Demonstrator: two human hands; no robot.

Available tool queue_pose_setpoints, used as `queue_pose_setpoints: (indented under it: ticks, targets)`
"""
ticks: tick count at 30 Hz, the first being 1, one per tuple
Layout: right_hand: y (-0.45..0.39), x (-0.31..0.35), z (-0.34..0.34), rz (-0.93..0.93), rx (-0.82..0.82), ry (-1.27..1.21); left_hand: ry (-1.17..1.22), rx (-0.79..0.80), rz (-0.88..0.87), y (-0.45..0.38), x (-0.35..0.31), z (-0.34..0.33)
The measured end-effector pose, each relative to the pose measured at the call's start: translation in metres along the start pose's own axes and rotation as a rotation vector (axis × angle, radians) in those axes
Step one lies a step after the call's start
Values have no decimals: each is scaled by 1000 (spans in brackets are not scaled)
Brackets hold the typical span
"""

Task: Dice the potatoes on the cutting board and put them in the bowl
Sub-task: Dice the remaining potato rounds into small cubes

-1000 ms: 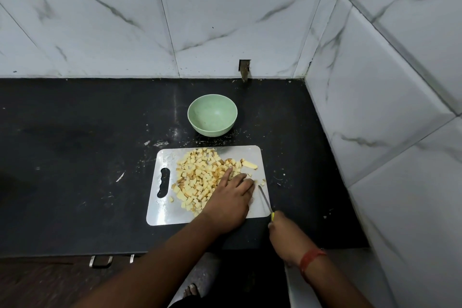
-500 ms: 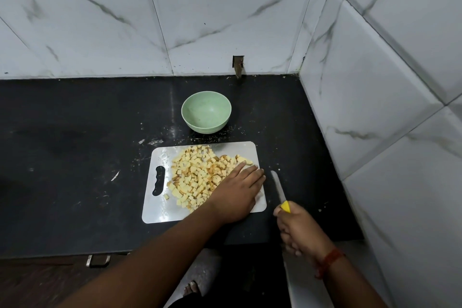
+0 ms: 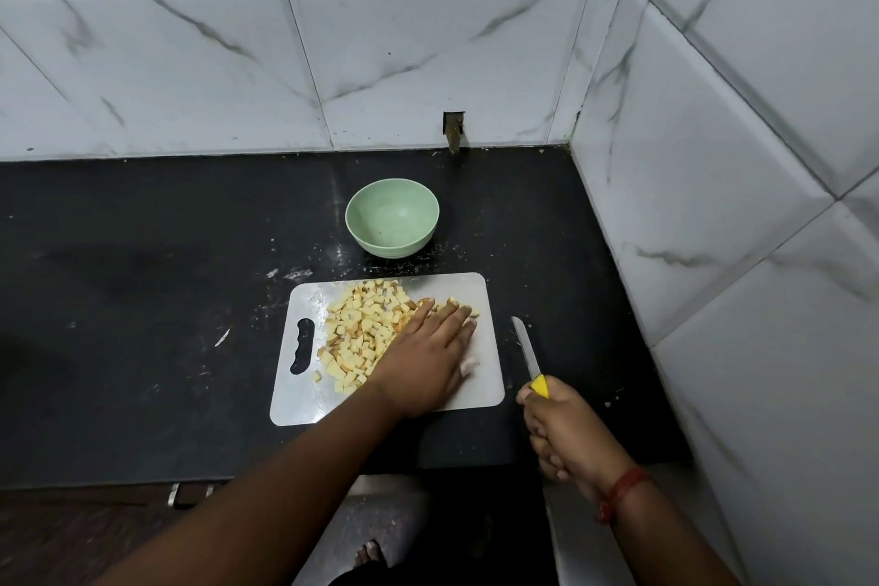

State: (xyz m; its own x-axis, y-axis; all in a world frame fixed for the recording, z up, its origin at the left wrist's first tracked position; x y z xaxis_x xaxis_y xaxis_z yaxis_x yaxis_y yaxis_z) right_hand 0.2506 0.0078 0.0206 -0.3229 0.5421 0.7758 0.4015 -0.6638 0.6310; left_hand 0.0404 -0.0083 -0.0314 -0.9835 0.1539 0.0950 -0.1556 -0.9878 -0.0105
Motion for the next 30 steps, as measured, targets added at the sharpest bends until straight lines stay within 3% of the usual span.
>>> queue_pose_setpoints:
  ticks: [5, 13, 24, 30]
  targets:
    - [-4, 4, -5, 16, 26, 37, -33, 138, 58, -29, 1, 5]
    - [2, -2, 0, 14, 25, 60, -4, 173, 100, -39, -8, 9]
    - [1, -8, 2, -2, 15, 45, -23, 70, 36, -15, -12, 1]
    - [0, -6, -6, -5, 24, 62, 9, -30, -101, -2, -13, -6]
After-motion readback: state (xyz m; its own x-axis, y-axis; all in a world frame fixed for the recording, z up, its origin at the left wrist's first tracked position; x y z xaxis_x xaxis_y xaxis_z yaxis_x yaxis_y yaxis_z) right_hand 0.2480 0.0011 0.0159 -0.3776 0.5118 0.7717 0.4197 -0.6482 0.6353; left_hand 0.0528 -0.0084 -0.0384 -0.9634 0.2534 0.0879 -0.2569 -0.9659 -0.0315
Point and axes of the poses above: each hand's wrist, its own y-axis away from the middle knuckle, its own z-axis out of the back of the hand, x = y × z, the point moved 2 cm from there along -y, towards the middle knuckle, and after that the axes turned 2 degrees about -y, right-handed, at the moved point
